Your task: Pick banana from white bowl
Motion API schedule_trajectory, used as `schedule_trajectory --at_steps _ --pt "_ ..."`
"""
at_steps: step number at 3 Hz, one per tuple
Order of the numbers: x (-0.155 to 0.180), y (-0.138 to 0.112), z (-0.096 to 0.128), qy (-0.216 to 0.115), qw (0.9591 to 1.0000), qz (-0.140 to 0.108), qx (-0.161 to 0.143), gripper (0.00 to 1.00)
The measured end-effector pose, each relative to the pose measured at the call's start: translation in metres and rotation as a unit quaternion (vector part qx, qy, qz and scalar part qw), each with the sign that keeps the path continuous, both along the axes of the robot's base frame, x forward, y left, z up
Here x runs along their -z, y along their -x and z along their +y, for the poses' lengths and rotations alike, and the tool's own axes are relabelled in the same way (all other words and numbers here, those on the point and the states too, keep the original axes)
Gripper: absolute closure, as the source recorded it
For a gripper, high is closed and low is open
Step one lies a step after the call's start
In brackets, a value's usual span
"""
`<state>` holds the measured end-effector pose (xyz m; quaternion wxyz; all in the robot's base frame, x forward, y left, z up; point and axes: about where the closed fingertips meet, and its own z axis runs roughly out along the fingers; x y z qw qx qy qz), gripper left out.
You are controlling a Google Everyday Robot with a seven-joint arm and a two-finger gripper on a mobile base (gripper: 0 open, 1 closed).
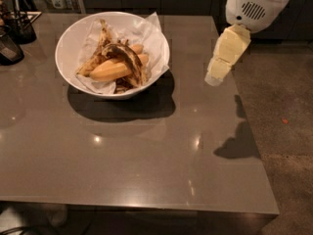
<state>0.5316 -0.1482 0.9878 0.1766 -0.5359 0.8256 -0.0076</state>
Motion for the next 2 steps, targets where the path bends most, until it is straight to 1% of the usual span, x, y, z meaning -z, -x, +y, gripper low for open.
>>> schedule_trajectory --at_steps 1,2 --pt "0.017 -0.02 0.026 0.023 0.9993 0.001 0.031 0.0" --pt "0.038 -0.042 0.05 0.057 0.9964 0.013 0.061 0.0"
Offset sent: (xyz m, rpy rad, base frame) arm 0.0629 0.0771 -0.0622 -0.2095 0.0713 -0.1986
